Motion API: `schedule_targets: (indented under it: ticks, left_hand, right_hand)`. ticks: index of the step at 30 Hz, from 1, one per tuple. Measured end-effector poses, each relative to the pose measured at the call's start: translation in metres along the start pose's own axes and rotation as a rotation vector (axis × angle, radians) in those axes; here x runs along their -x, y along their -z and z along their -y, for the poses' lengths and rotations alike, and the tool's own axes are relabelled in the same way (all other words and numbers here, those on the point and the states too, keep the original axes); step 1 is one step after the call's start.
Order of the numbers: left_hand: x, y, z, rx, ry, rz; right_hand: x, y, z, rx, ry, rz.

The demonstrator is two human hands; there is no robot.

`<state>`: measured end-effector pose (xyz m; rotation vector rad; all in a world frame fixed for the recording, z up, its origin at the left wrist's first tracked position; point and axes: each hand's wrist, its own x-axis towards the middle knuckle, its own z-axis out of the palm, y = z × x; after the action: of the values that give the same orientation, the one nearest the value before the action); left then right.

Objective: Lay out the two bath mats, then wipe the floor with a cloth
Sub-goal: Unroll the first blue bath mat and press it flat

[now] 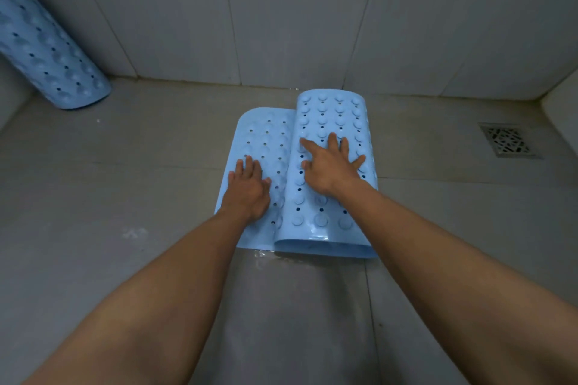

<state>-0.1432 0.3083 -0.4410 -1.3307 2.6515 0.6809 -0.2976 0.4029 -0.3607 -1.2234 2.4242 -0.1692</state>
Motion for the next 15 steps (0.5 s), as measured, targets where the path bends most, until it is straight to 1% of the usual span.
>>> schedule_targets:
  ticks: [2,5,8,11,15]
  left_hand:
    - [0.003,-0.009,0.002,-0.030,0.014,0.030]
    - [0.002,-0.012,0.009,-0.090,-0.009,0.008]
    - [0.003,-0.011,0.014,-0.103,0.012,0.027]
    - [0.006,-0.002,0.031,-0.120,0.070,0.039]
    - [0.009,0.016,0.055,-0.162,0.182,0.065]
  right_hand:
    - [0.002,-0.001,-0.003,-0.001,-0.007,-0.009]
    - [0.007,0.000,-0.009,-0.050,-0.046,-0.025]
    - [0.015,-0.001,-0.015,-0.042,-0.092,-0.005]
    - [0.018,-0.003,-0.017,-0.098,-0.130,0.011]
    - [0.021,-0.001,-0.007,-0.202,-0.088,0.010]
